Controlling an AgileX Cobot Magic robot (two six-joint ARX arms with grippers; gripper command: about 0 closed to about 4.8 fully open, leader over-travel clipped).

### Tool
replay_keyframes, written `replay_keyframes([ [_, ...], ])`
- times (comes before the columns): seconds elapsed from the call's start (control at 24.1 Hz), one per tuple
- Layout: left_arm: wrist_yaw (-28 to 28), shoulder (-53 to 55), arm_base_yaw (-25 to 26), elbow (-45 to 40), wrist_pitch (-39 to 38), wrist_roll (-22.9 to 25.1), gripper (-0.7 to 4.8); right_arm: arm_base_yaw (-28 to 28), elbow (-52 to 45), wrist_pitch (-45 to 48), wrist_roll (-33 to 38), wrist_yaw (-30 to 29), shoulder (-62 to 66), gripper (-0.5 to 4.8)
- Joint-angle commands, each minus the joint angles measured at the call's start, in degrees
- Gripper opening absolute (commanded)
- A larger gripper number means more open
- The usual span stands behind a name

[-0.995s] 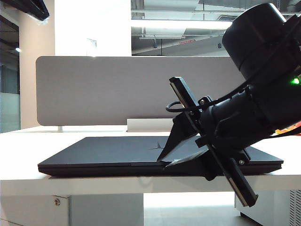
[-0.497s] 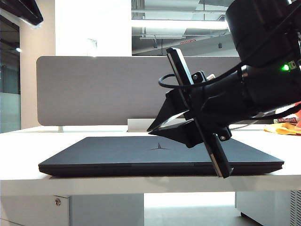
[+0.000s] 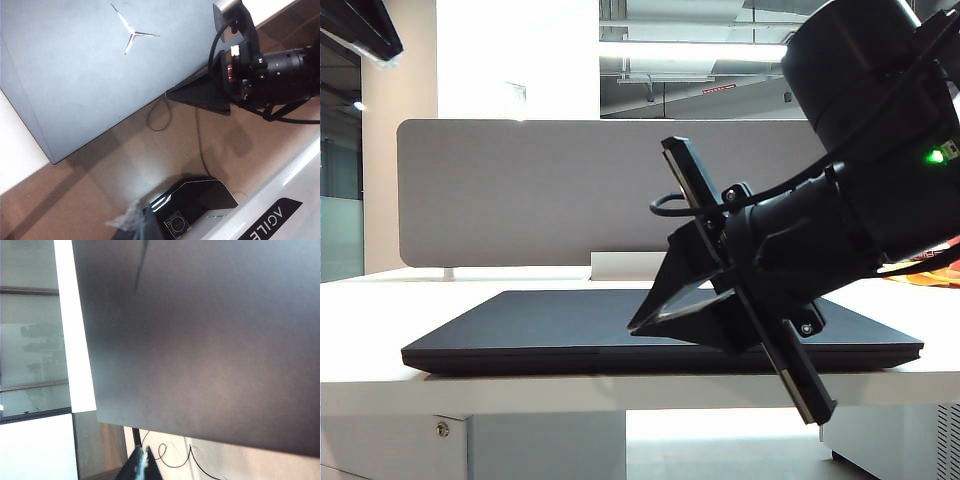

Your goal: Open the lid of the laptop and use the keypad to enter the password "123".

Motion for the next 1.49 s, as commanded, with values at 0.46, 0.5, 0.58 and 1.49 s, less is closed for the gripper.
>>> replay_keyframes([
  [0.46,3.7,-0.1,-0.1,1.5,-2.1,1.8,-0.06,0.1,0.1,-3.7,2.1,5.4,-0.2,1.22],
  [0.5,3.6,-0.1,-0.1,2.8,-2.9,2.2,-0.06,0.1,0.1,-3.7,2.1,5.7,-0.2,1.22],
  [0.58,3.5,-0.1,-0.1,5.4,-4.3,2.3,-0.06,0.1,0.1,-3.7,2.1,6.3,-0.2,1.22],
  [1.49,0.7,0.0,-0.1,9.6,-7.1,3.3,-0.06,0.1,0.1,0.5,3.1,10.3,-0.1,0.52],
])
